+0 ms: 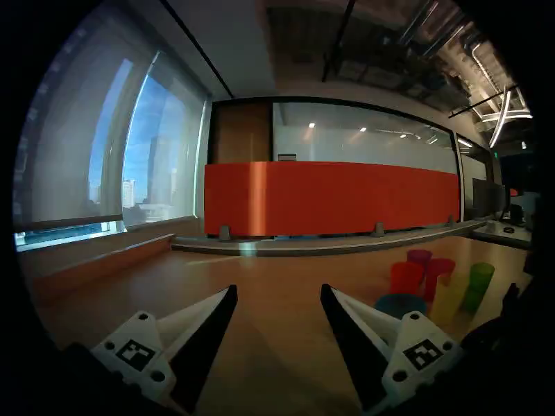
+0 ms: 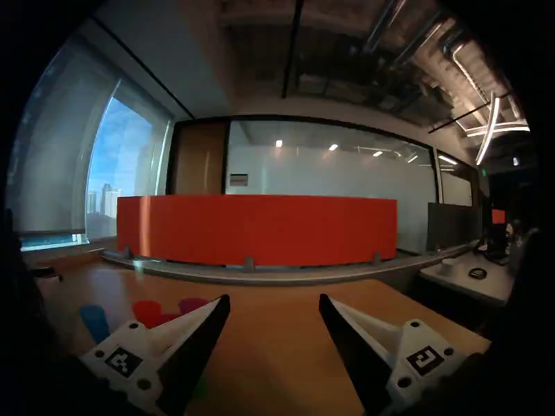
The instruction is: Pour water
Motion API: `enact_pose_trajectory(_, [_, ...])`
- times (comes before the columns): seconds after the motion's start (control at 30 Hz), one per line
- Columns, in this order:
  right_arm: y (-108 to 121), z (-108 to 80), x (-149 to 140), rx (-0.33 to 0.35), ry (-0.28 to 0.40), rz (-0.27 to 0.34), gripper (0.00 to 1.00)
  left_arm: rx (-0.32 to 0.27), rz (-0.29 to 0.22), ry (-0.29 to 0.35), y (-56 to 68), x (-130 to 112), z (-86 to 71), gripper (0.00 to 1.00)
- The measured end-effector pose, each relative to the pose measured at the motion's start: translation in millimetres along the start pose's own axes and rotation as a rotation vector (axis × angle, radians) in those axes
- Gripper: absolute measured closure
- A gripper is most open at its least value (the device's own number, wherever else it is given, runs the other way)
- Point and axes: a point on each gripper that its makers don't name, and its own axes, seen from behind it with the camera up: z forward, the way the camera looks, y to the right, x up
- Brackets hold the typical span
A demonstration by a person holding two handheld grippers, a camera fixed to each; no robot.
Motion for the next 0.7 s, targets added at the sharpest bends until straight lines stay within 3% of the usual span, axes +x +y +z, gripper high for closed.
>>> enact_pose_trajectory(0.27, [1,7.4,-18,0.001,0.006,-0.021,0.01,0.000,0.000,0.000,0.9,0,-0.1,0.11])
enact_pose_trajectory(0.7, [-14,25.5,-51,0.042,0.005,0.019,0.01,0.000,0.000,0.000,0.8,0,-0.2,0.11])
